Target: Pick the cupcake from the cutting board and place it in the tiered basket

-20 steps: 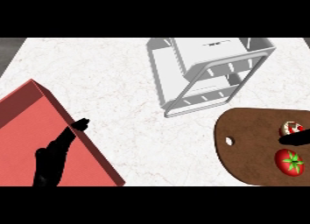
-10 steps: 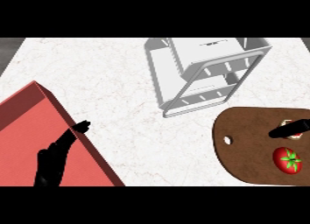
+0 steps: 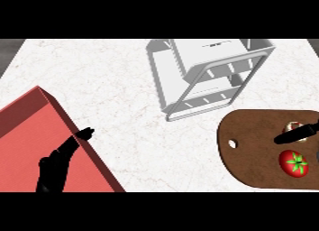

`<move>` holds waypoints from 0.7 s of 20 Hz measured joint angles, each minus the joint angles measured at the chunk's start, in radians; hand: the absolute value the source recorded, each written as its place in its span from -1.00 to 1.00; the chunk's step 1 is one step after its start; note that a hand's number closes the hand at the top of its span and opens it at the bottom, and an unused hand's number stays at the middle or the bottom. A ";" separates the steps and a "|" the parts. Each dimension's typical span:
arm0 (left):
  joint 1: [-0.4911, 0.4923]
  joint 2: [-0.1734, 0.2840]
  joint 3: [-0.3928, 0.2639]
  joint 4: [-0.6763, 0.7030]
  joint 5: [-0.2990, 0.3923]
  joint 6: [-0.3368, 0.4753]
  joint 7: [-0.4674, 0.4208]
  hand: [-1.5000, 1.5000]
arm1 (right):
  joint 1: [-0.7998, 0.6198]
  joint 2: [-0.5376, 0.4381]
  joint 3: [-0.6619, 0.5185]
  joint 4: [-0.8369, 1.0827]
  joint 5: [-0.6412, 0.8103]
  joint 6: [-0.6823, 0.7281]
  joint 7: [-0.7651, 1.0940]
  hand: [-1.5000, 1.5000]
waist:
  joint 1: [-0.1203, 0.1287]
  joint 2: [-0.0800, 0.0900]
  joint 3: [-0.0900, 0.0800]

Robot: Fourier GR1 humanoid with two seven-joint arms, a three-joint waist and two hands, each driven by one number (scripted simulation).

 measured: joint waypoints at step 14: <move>0.024 -0.024 0.026 -0.005 -0.017 0.017 -0.002 0.00 | 0.008 0.080 -0.040 0.054 0.091 0.000 -0.066 1.00 | 0.001 -0.007 -0.001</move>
